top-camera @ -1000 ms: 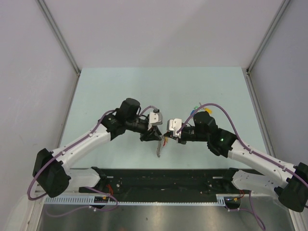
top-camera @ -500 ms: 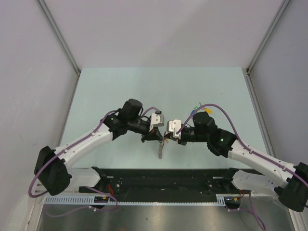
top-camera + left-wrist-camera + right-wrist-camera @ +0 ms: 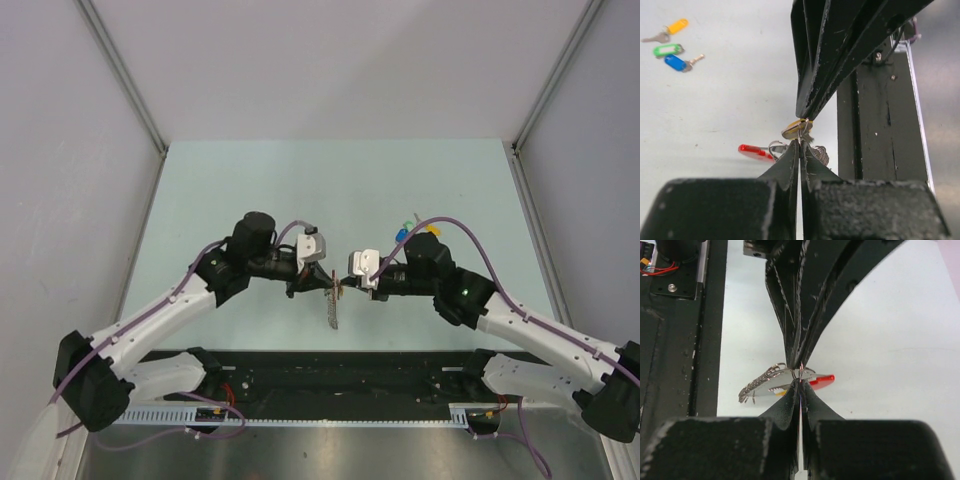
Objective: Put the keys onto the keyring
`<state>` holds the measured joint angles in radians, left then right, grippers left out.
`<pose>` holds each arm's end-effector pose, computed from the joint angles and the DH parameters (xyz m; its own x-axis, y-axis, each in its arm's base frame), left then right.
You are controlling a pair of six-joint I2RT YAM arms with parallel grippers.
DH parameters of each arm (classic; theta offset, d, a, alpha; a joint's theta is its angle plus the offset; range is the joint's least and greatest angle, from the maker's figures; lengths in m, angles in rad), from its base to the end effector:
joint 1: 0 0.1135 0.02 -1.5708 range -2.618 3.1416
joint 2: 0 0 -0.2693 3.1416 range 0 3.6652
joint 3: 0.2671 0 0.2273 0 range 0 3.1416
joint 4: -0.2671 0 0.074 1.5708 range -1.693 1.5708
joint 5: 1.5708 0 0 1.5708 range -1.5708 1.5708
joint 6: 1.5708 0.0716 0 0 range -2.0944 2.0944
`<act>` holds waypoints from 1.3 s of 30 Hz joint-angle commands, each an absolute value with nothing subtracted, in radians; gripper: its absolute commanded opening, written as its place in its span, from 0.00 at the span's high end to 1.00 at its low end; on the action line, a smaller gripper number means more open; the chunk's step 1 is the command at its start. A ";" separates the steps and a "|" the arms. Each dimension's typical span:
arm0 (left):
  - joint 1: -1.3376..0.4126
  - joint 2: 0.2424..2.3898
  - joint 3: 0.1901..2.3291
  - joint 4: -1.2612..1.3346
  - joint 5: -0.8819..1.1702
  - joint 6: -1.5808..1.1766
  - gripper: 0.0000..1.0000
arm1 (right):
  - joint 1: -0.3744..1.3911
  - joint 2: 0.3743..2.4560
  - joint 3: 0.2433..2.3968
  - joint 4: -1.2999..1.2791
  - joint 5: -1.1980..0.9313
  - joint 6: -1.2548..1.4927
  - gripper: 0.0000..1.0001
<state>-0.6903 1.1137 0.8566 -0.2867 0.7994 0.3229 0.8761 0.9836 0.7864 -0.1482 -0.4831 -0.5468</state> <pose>0.1481 -0.1889 0.2933 -0.0873 0.3590 -0.9292 0.9962 0.0347 -0.0802 0.1197 0.1956 0.3070 0.3141 -0.3423 -0.8855 -0.9328 0.0622 -0.3549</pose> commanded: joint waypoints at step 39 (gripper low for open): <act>-0.692 0.831 0.546 0.382 0.627 -0.218 1.00 | 0.907 0.994 0.807 -0.055 -0.422 -0.520 0.87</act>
<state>-0.6857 0.8505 0.5449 0.2974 0.6235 -0.1947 0.9005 0.9939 0.7956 -0.0914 -0.4290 -0.5308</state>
